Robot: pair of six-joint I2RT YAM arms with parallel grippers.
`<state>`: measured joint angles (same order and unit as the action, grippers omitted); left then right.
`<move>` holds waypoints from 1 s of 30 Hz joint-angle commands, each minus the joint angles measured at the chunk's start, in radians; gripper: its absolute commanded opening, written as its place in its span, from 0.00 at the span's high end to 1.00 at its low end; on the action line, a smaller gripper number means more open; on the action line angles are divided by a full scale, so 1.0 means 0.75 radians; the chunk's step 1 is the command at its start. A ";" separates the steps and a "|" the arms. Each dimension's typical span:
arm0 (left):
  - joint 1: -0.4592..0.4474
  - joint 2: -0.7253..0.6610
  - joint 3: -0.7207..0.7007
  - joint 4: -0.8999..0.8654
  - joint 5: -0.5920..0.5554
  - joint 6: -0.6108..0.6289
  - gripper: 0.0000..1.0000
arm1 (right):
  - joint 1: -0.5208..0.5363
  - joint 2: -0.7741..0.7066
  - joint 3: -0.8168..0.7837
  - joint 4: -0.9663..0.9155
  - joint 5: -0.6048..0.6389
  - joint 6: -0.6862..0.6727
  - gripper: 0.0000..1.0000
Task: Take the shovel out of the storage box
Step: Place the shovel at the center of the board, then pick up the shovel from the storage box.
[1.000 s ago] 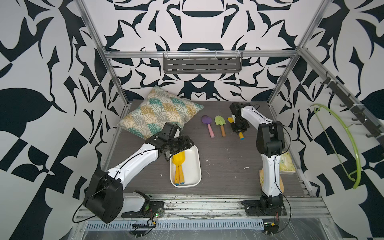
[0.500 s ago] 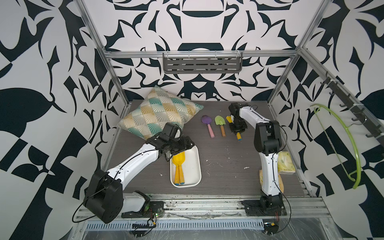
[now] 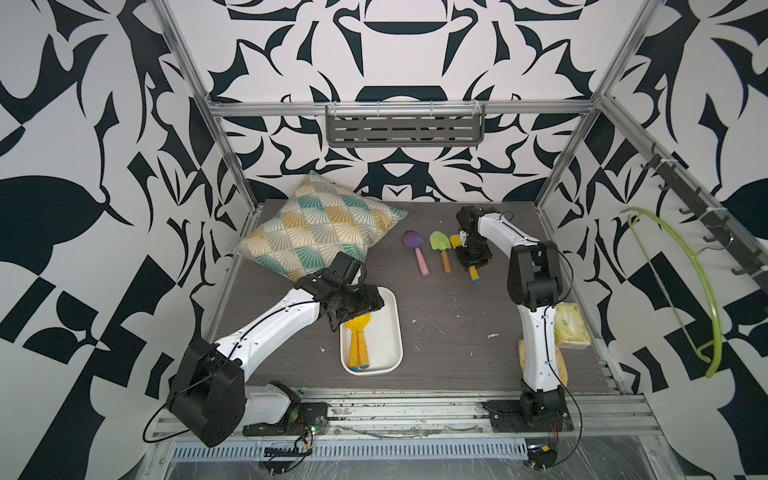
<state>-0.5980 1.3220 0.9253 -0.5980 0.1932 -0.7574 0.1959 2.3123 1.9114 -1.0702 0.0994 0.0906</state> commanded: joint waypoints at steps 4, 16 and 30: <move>-0.082 -0.030 0.017 -0.192 -0.117 -0.012 0.24 | -0.009 -0.182 -0.096 0.007 -0.050 0.040 0.57; -0.252 0.283 0.142 -0.366 -0.428 0.038 0.41 | -0.010 -0.622 -0.322 0.048 -0.113 0.065 0.56; -0.273 0.466 0.194 -0.342 -0.440 0.055 0.49 | -0.017 -0.770 -0.439 0.121 -0.213 0.078 0.57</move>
<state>-0.7986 1.6527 1.0454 -0.8326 -0.1272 -0.7273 0.1890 1.7786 1.5833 -0.9962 -0.0402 0.1341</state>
